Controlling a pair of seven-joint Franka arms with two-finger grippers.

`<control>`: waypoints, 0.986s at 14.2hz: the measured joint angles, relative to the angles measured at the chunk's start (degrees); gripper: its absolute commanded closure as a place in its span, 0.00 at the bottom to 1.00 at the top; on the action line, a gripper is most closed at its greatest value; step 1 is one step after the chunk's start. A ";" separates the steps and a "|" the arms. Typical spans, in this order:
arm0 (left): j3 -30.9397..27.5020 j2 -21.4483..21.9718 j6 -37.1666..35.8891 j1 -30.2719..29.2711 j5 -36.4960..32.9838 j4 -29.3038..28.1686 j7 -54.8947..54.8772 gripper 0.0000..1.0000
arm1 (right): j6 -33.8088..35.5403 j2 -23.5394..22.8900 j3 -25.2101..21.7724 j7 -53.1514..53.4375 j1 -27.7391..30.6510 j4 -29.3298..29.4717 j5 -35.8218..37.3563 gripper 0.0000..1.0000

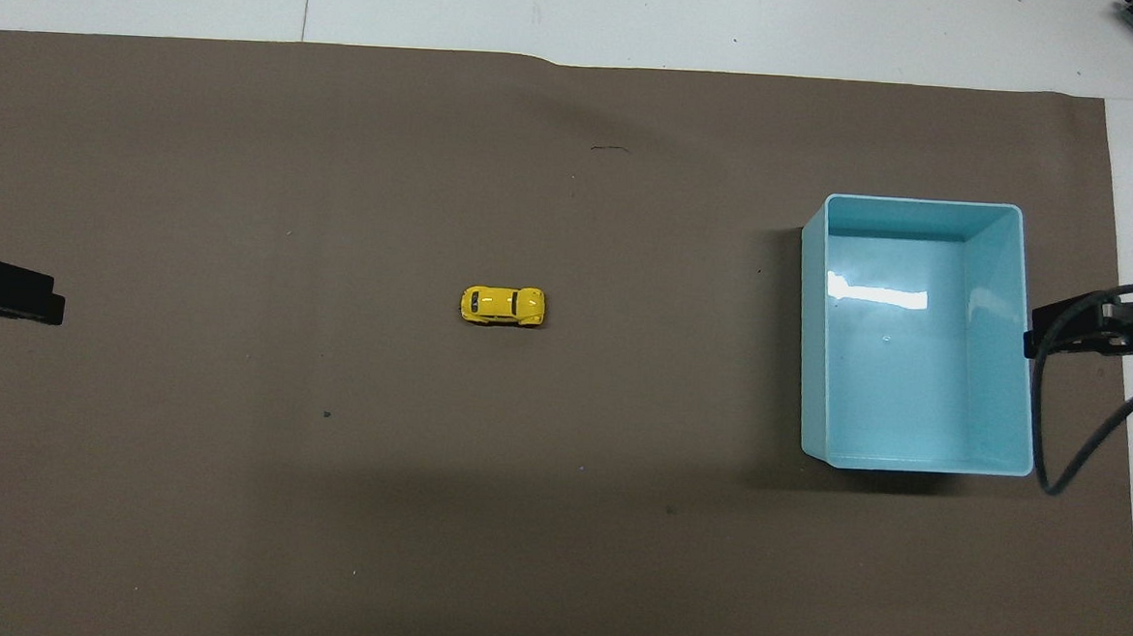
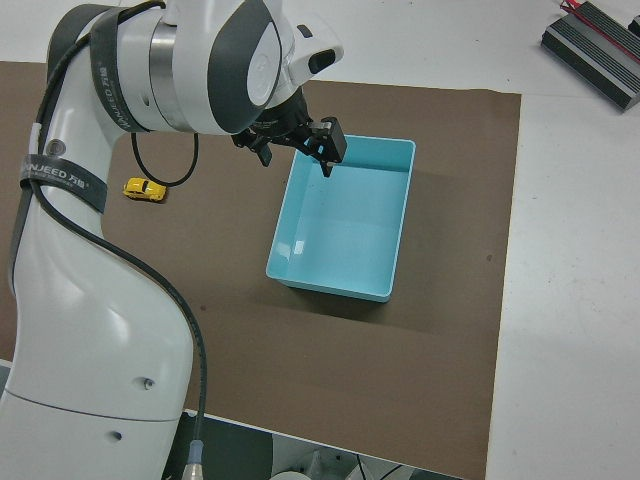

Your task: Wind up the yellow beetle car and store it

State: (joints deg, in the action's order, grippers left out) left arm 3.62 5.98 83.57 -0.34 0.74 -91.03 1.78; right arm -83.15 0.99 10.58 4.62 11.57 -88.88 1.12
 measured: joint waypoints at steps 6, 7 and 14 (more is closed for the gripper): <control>0.53 -0.02 0.15 0.00 0.01 -1.32 0.03 0.00 | 0.00 0.00 0.00 0.00 0.00 0.00 0.00 0.00; 0.62 -0.03 0.34 0.01 0.02 -1.67 0.05 0.00 | 0.00 0.00 0.00 0.00 0.00 0.00 0.00 0.00; 1.16 -0.67 6.12 2.43 0.26 -5.97 17.99 0.00 | 0.00 0.00 0.00 0.00 0.00 0.00 0.00 0.00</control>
State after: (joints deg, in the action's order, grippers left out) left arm 4.78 5.31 89.69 2.09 1.00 -97.00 19.77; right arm -83.15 0.99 10.58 4.62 11.57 -88.88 1.12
